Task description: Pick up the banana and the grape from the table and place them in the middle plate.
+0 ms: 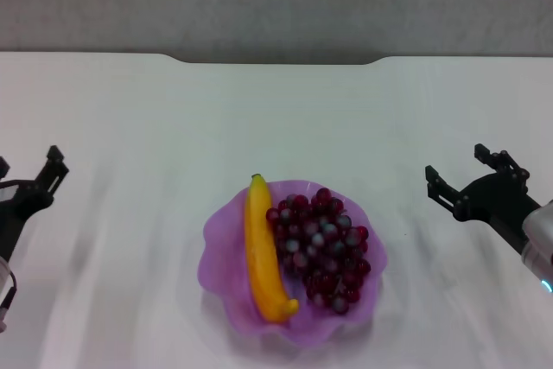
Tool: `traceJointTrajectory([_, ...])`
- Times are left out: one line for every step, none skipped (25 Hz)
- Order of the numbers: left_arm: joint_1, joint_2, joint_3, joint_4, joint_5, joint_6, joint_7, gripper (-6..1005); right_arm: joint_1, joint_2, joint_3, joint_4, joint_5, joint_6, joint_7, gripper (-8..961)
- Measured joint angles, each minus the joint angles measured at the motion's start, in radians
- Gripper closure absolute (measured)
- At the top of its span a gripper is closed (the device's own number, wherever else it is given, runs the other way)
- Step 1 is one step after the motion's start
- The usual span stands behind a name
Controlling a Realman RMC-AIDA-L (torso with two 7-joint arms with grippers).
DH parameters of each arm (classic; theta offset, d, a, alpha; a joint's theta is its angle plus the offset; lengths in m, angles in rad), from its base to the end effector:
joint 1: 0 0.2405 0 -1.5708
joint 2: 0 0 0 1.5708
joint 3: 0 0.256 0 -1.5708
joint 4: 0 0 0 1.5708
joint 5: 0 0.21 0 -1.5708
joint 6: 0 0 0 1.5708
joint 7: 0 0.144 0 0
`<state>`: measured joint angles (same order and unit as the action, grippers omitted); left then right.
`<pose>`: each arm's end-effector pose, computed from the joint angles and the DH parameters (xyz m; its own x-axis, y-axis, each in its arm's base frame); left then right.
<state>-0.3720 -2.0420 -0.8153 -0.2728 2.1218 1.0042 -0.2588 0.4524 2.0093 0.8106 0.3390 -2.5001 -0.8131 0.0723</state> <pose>-0.3571 0.3239 -0.0111 0.5370 0.0831 0.8395 0.8417 0.0137 -0.5398 0.3161 0.3481 -0.0524 0.8419 -0.1398 -0.5213 -0.5319 -0.3783 -0.7576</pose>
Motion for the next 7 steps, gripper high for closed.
traceJointTrajectory([-0.003, -0.003, -0.003, 0.001, 0.008, -0.005, 0.015, 108, 0.001, 0.000, -0.004, 0.000, 0.001, 0.000, 0.000, 95])
traceJointTrajectory([-0.005, -0.005, -0.005, 0.001, 0.007, -0.008, 0.034, 108, 0.002, 0.000, -0.006, 0.001, 0.002, 0.000, 0.000, 95])
traceJointTrajectory([-0.007, -0.008, -0.006, -0.002, 0.005, -0.012, 0.058, 108, 0.003, 0.000, -0.008, 0.001, 0.003, 0.000, 0.000, 95])
traceJointTrajectory([-0.008, -0.008, -0.005, -0.007, 0.005, -0.018, 0.077, 108, 0.003, 0.000, -0.009, 0.001, 0.003, 0.000, 0.000, 95])
traceJointTrajectory([-0.009, -0.009, -0.005, -0.011, 0.005, -0.023, 0.088, 108, 0.003, 0.000, -0.009, 0.001, 0.004, 0.000, 0.000, 95])
traceJointTrajectory([-0.010, -0.010, -0.005, -0.014, 0.005, -0.029, 0.099, 108, 0.003, 0.000, -0.009, 0.001, 0.004, 0.000, 0.000, 95])
traceJointTrajectory([-0.012, -0.010, -0.005, -0.014, 0.005, -0.036, 0.103, 108, 0.003, 0.000, -0.009, 0.000, 0.005, 0.000, 0.001, 95])
